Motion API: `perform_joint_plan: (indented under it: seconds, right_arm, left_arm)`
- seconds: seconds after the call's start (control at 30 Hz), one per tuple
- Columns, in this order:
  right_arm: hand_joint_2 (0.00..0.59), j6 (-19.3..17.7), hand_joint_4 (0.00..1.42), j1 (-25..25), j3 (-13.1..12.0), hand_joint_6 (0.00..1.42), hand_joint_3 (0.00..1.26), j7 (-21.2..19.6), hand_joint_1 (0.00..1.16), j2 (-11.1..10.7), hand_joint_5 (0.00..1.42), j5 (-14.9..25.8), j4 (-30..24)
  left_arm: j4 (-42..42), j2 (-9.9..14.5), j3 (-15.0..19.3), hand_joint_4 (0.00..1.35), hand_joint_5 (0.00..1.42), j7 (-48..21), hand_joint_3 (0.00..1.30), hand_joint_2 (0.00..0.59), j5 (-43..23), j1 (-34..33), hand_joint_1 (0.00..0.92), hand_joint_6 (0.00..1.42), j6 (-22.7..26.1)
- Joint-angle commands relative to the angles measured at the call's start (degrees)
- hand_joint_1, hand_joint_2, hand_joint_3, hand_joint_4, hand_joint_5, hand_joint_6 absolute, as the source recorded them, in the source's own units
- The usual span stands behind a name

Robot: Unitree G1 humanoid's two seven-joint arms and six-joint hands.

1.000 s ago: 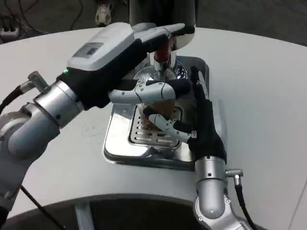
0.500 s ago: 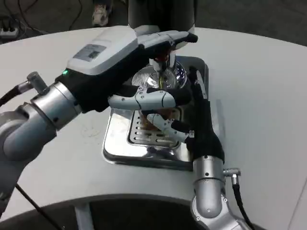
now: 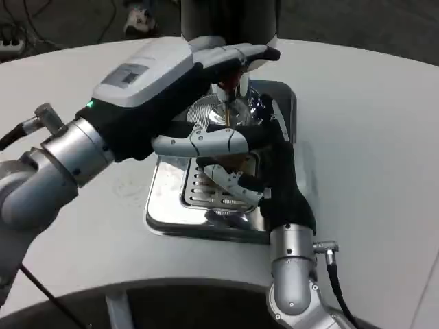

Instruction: Grasp the cup under the faucet to collect the drink, then remove the cup.

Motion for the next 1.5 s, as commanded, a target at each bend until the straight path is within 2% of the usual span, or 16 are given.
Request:
perform_joint_plan:
  seconds: [0.03, 0.13, 0.47, 0.77, 1.5]
  right_arm:
    - [0.148, -0.58, 0.14, -2.34, 0.79, 0.17, 0.1, -1.31, 0.85, 5.95, 0.14, -0.74, 0.22]
    - [0.151, -0.6, 0.14, -2.44, 1.26, 0.18, 0.1, -1.84, 0.9, 5.92, 0.15, -1.21, -0.21]
    - [0.155, -0.66, 0.15, -3.13, 1.91, 0.19, 0.11, -3.09, 0.94, 5.81, 0.16, -1.35, -0.37]
    - [0.145, -0.99, 0.15, -4.24, 1.74, 0.2, 0.11, -2.95, 0.89, 6.45, 0.17, -0.74, 1.58]
    - [0.151, -1.79, 0.16, -8.03, 0.97, 0.2, 0.12, -3.37, 0.87, 7.9, 0.18, 0.39, 7.48]
  left_arm:
    - [0.77, 1.19, -0.58, 0.16, 0.2, -2.17, 0.18, 0.154, 1.14, 1.79, 0.0, 0.06, 0.3]
    - [0.82, 1.16, -0.54, 0.16, 0.2, -2.16, 0.18, 0.154, 1.06, 1.67, 0.0, 0.06, 0.28]
    - [0.2, 0.99, -0.11, 0.16, 0.2, -1.77, 0.19, 0.154, 1.0, 1.61, 0.0, 0.06, 0.51]
    - [-0.14, 1.22, 0.22, 0.15, 0.2, -2.0, 0.19, 0.155, 0.94, 2.06, 0.0, 0.06, 0.73]
    - [-0.91, 1.78, 1.68, 0.15, 0.2, -2.85, 0.19, 0.155, 0.6, 3.09, 0.0, 0.06, 1.11]
